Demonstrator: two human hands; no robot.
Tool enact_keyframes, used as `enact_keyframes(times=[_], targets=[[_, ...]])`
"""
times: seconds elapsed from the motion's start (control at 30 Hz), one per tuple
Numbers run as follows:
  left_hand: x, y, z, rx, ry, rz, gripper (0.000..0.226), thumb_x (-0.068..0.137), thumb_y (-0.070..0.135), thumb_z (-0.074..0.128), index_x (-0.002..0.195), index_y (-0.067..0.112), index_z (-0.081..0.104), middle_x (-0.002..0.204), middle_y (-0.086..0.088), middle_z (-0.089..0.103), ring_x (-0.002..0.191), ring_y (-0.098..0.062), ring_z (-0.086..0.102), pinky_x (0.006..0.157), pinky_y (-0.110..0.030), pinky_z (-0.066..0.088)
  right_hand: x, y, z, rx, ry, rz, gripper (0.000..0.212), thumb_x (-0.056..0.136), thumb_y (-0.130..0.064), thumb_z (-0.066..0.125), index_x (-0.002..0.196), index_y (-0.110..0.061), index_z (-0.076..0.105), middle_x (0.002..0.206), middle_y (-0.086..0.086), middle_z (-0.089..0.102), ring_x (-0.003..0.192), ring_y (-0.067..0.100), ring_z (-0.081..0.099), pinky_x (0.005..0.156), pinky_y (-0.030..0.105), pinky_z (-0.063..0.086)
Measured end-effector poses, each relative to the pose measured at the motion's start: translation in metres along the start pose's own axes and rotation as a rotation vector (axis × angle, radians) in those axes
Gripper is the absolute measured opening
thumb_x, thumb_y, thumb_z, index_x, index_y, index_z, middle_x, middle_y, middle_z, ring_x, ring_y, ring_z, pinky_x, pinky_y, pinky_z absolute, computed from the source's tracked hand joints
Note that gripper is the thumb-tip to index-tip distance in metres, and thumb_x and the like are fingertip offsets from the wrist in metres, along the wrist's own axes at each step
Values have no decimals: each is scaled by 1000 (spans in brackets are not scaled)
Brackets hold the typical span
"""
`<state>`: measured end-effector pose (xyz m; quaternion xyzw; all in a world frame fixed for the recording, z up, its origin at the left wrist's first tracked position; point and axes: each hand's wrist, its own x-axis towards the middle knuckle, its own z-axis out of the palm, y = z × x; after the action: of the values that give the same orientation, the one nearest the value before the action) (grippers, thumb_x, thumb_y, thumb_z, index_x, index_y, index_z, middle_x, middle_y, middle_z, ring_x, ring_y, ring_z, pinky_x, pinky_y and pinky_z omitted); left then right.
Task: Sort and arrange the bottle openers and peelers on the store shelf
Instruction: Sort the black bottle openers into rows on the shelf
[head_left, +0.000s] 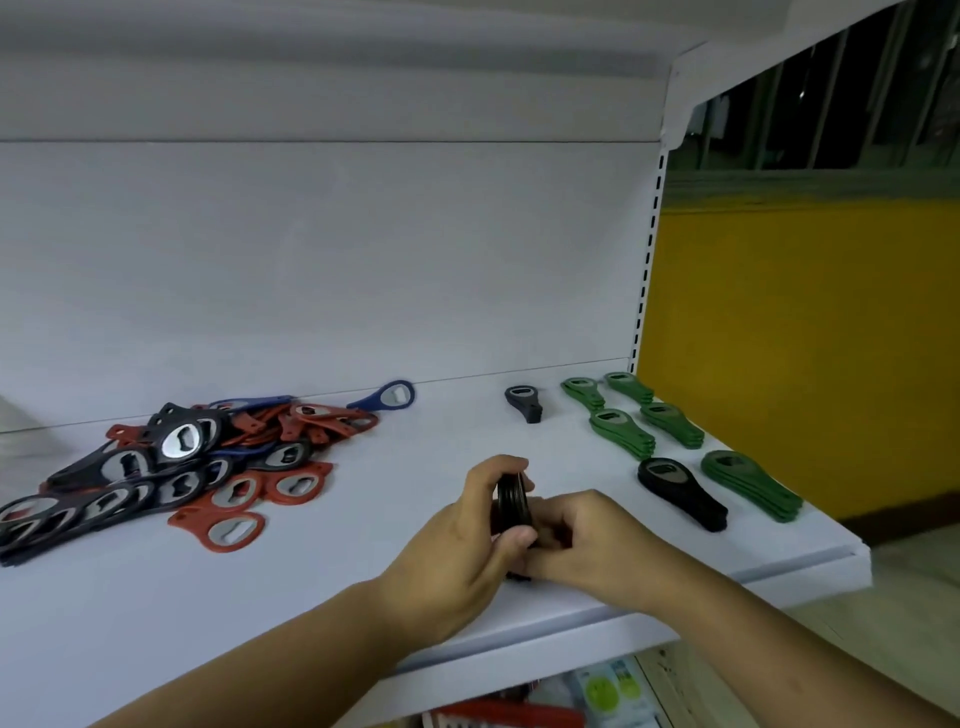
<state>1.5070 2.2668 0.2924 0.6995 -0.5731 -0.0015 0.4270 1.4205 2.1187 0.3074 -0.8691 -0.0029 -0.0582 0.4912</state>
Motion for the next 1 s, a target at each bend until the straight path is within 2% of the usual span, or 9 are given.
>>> enact_keyframes(times=[0.13, 0.23, 0.37, 0.47, 0.53, 0.63, 0.73, 0.87, 1.0], targets=[[1, -2, -1, -73, 40, -32, 45, 84, 50, 44, 113, 71, 17, 120, 30, 47, 112, 3, 55, 95, -24, 48, 4, 3, 1, 13, 11, 36, 16, 76, -22, 74, 66, -18, 63, 59, -6, 36, 62, 13, 33, 62, 27, 29], [1, 0, -1, -99, 52, -37, 45, 83, 48, 50, 113, 68, 24, 123, 30, 47, 117, -1, 55, 98, -32, 48, 6, 4, 2, 4, 13, 38, 21, 73, -20, 73, 83, -3, 65, 60, -4, 36, 63, 15, 34, 64, 30, 31], [1, 4, -2, -131, 71, -48, 48, 80, 45, 57, 113, 66, 29, 127, 27, 46, 117, -1, 55, 100, -29, 46, 5, 6, 1, 1, 11, 56, 19, 75, -16, 74, 67, -7, 60, 58, -4, 35, 61, 14, 34, 63, 27, 30], [0, 5, -2, -155, 90, -70, 50, 76, 44, 64, 121, 51, 44, 123, 16, 58, 113, -3, 59, 99, -25, 46, 2, 9, 0, -1, 11, 63, 27, 73, -21, 77, 71, 0, 60, 59, -5, 37, 60, 11, 36, 63, 25, 32], [-1, 6, -2, -203, 119, -91, 48, 74, 40, 68, 120, 41, 54, 115, 7, 65, 110, -4, 62, 97, -25, 48, 1, 10, 1, 0, 15, 63, 36, 67, -33, 77, 78, -1, 65, 64, -2, 45, 62, 10, 41, 65, 23, 36], [0, 8, -3, -246, 127, -125, 43, 74, 31, 73, 113, 37, 56, 111, 10, 65, 107, -6, 63, 94, -23, 49, 2, 10, 5, -16, 34, 69, 49, 57, -51, 72, 82, -9, 68, 71, 0, 53, 69, 10, 48, 70, 28, 40], [-2, 8, -4, -308, 120, -145, 41, 78, 13, 70, 111, 30, 54, 112, 13, 61, 105, -9, 64, 91, -25, 51, 3, 10, 4, -11, 52, 87, 45, 55, -54, 75, 77, -15, 69, 68, 1, 51, 67, 12, 45, 68, 29, 38], [-3, 11, -8, -503, 164, -166, 40, 83, -7, 63, 113, 17, 53, 112, -3, 60, 103, -21, 65, 85, -27, 54, 1, 2, -3, 23, 22, 95, 19, 68, -35, 81, 68, -17, 72, 63, 6, 41, 61, 17, 34, 62, 32, 27], [-2, 12, -11, -611, 221, -171, 40, 81, 1, 61, 117, 16, 51, 112, -13, 58, 100, -24, 67, 80, -28, 54, 3, -5, -2, 29, -2, 79, 19, 65, -40, 79, 73, -23, 78, 65, 18, 56, 63, 18, 41, 63, 34, 31]])
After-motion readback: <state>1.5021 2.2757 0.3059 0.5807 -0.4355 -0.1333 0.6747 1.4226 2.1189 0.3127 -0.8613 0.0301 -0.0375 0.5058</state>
